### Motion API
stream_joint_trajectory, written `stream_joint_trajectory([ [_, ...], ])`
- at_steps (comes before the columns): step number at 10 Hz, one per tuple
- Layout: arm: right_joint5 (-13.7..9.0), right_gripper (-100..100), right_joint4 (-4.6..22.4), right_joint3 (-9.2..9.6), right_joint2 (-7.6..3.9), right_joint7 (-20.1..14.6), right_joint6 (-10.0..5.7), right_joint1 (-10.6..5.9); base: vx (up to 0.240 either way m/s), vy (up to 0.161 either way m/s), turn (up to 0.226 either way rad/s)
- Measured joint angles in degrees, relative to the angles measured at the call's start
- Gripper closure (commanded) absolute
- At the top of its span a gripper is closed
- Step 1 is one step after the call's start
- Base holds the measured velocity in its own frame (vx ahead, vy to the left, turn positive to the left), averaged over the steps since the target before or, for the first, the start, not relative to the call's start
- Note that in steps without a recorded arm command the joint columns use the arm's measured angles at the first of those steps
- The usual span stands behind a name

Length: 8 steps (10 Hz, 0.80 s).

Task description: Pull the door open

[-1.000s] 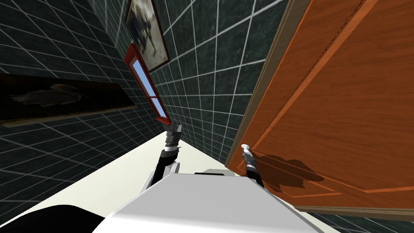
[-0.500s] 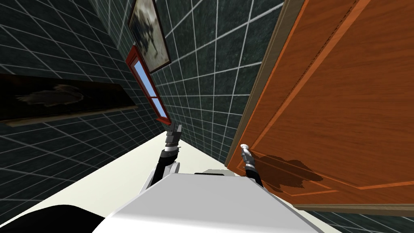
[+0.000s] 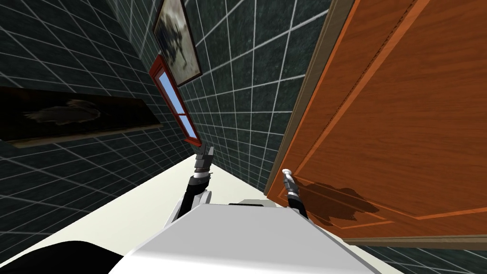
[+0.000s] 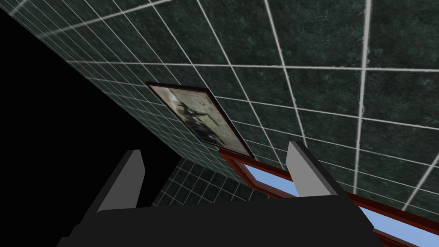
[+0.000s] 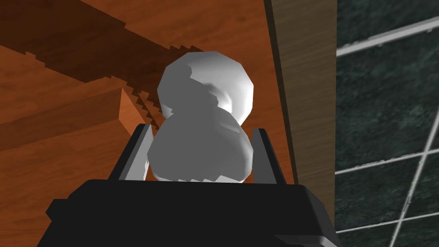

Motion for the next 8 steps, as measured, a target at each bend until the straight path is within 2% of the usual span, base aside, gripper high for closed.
stream_joint_trajectory([
  [4,-1.2,100,0.8,1.33,-0.16,-5.8,-0.34,-0.5,-0.024,-0.002,0.006],
  [6,-1.7,100,0.0,1.77,-0.09,-8.1,0.03,-0.15,-0.018,-0.001,0.006],
  [8,-2.0,100,2.1,2.36,-0.36,-11.0,-0.7,-1.39,-0.024,-0.004,0.013],
])
